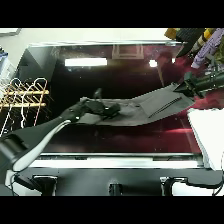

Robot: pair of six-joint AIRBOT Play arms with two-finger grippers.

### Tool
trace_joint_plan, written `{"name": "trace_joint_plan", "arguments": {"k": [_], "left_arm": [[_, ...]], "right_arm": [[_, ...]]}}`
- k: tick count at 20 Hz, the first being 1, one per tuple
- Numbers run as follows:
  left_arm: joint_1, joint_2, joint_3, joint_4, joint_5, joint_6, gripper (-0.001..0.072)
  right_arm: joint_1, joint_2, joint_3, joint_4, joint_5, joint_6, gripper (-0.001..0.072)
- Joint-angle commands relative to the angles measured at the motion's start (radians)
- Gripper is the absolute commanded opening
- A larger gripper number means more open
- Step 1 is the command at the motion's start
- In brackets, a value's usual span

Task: Fold the clothes and pants, and hang the long-sleeved shirts on hangers.

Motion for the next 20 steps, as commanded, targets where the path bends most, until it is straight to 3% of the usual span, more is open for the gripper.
{"name": "trace_joint_plan", "arguments": {"k": [1,5,11,16,20], "left_arm": [[-0.101,-0.121,0.172,-0.023,-0.044,-0.051,0.0015],[-0.142,-0.263,0.35,-0.023,0.05,-0.1,0.0015],[-0.192,-0.372,0.502,-0.026,0.105,-0.101,0.0015],[-0.084,-0.26,0.501,0.028,0.341,-0.002,0.0013],[0.089,-0.013,0.501,0.301,0.541,0.005,0.0013]], "right_arm": [[0.001,0.018,0.01,-0.008,0.009,0.013,0.0042],[0.001,0.025,0.01,-0.011,0.008,-0.002,0.0042],[0.001,0.041,0.01,-0.007,0.009,-0.019,0.0042],[0.005,0.053,0.01,0.043,0.01,-0.019,0.0042],[0.137,0.066,0.01,0.052,0.0,0.03,0.0041]]}}
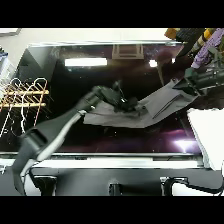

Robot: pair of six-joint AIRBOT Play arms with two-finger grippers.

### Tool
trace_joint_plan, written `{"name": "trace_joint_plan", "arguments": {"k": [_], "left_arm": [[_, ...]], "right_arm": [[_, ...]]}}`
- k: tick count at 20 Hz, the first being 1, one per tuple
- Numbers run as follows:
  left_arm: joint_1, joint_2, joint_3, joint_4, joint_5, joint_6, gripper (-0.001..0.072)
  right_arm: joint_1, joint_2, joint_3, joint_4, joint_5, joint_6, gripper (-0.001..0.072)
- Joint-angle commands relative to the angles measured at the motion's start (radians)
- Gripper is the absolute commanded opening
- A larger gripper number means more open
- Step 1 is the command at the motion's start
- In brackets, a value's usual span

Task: Fold the clothes and pants, and hang the long-sleeved shirts on hangers.

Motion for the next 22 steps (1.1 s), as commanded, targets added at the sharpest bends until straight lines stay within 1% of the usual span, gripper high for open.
{"name": "trace_joint_plan", "arguments": {"k": [1,2,4,6,8,10,12,15,20,22], "left_arm": [[0.149,0.204,0.003,0.228,0.185,0.022,0.0014],[0.203,0.272,0.003,0.271,0.217,0.024,0.0014],[0.307,0.383,0.003,0.309,0.288,0.064,0.0014],[0.417,0.478,0.003,0.345,0.375,0.086,0.0015],[0.515,0.544,0.003,0.373,0.443,0.104,0.0015],[0.605,0.588,0.003,0.378,0.482,0.134,0.0015],[0.678,0.612,0.003,0.377,0.503,0.145,0.0015],[0.737,0.618,0.001,0.377,0.515,0.151,0.0015],[0.741,0.61,-0.018,0.377,0.506,0.151,0.0015],[0.741,0.61,-0.04,0.377,0.504,0.151,0.0015]], "right_arm": [[0.138,0.007,0.0,0.008,-0.032,0.065,0.0041],[0.198,0.006,0.0,0.008,-0.069,0.09,0.0041],[0.326,0.002,0.0,0.005,-0.168,0.14,0.0041],[0.445,-0.017,0.0,-0.011,-0.261,0.182,0.0041],[0.54,-0.055,0.001,-0.017,-0.326,0.206,0.0041],[0.615,-0.109,0.001,-0.015,-0.381,0.227,0.0041],[0.664,-0.155,0.001,-0.012,-0.431,0.229,0.0041],[0.717,-0.211,0.001,0.024,-0.529,0.231,0.0041],[0.756,-0.287,0.001,0.048,-0.654,0.232,0.0042],[0.768,-0.32,0.001,0.088,-0.695,0.231,0.0051]]}}
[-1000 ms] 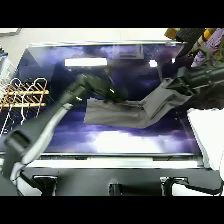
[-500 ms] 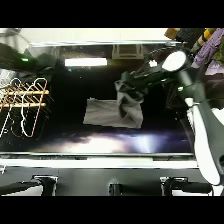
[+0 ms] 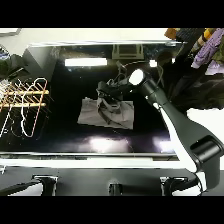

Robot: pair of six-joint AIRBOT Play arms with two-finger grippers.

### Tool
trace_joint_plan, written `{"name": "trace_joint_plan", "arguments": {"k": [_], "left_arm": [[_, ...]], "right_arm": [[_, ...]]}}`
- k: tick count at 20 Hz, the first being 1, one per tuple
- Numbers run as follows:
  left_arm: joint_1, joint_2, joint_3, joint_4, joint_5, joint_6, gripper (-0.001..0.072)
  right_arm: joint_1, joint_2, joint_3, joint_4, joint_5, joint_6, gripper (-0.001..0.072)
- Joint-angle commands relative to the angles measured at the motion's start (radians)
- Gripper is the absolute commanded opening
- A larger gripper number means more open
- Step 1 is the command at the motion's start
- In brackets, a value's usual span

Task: Fold the clothes and pants, and hang the long-sleeved shirts on hangers.

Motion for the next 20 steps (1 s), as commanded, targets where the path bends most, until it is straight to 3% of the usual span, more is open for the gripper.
{"name": "trace_joint_plan", "arguments": {"k": [1,3,6,8,9,16,20], "left_arm": [[0.008,0.002,-0.034,0.002,0.001,0.002,0.0015],[0.008,0.002,-0.061,0.002,0.002,0.002,0.0015],[0.006,0.002,-0.098,-0.007,0.002,0.002,0.0015],[0.006,0.001,-0.103,-0.018,0.0,0.002,0.0015],[0.006,0.002,-0.103,-0.021,-0.003,0.002,0.0015],[0.006,0.002,-0.103,-0.021,-0.006,0.002,0.0015],[0.006,0.002,-0.103,-0.021,-0.003,0.002,0.0015]], "right_arm": [[0.028,-0.055,0.001,0.056,-0.105,-0.001,0.0118],[0.054,-0.063,0.001,0.098,-0.134,-0.008,0.0216],[0.089,-0.06,0.001,0.196,-0.124,-0.071,0.0228],[0.11,-0.055,0.001,0.204,-0.101,-0.076,0.0469],[0.111,-0.051,0.001,0.205,-0.093,-0.073,0.0504],[0.082,0.028,0.001,0.214,-0.123,-0.089,0.0504],[-0.111,0.11,0.001,0.157,0.042,-0.138,0.0504]]}}
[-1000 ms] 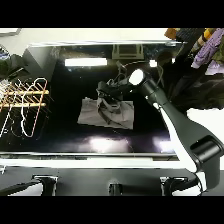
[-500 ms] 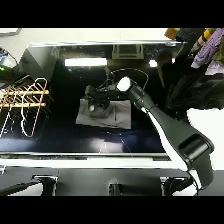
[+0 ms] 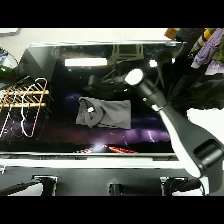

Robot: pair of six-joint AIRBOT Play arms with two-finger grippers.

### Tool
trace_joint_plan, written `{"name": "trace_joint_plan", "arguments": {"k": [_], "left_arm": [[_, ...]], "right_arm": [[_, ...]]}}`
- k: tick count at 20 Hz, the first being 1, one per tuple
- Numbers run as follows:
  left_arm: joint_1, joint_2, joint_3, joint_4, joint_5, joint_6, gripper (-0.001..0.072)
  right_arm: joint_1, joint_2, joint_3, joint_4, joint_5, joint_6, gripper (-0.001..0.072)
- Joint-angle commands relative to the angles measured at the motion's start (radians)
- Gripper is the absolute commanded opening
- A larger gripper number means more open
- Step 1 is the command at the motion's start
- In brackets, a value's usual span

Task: Fold the clothes and pants, and hang the long-sleeved shirts on hangers.

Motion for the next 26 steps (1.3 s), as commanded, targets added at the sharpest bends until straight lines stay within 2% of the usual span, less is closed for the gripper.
{"name": "trace_joint_plan", "arguments": {"k": [1,3,5,10,15,23,25,26], "left_arm": [[0.001,0.001,0.0,0.0,0.004,0.0,0.0015],[0.001,0.001,0.0,0.0,0.01,0.0,0.0015],[0.001,0.001,0.0,0.0,0.01,0.0,0.0015],[0.001,0.001,0.0,0.0,0.009,0.001,0.0015],[0.001,0.001,0.0,0.0,0.009,0.026,0.0016],[0.001,0.0,0.0,0.0,0.007,0.027,0.0016],[0.001,-0.002,0.0,0.0,0.007,0.027,0.0016],[0.001,-0.003,0.0,0.0,0.007,0.027,0.0016]], "right_arm": [[-0.186,0.07,0.0,-0.074,0.194,-0.079,0.0504],[-0.323,0.081,-0.007,-0.189,0.34,-0.111,0.0503],[-0.431,0.08,-0.069,-0.229,0.372,-0.154,0.0503],[-0.51,0.08,-0.378,-0.182,0.306,-0.297,0.0501],[-0.488,0.069,-0.624,-0.002,0.146,-0.424,0.0494],[-0.4,-0.018,-0.636,0.122,0.03,-0.468,0.0491],[-0.373,-0.023,-0.636,0.133,-0.001,-0.468,0.0482],[-0.365,-0.023,-0.636,0.137,-0.014,-0.469,0.0448]]}}
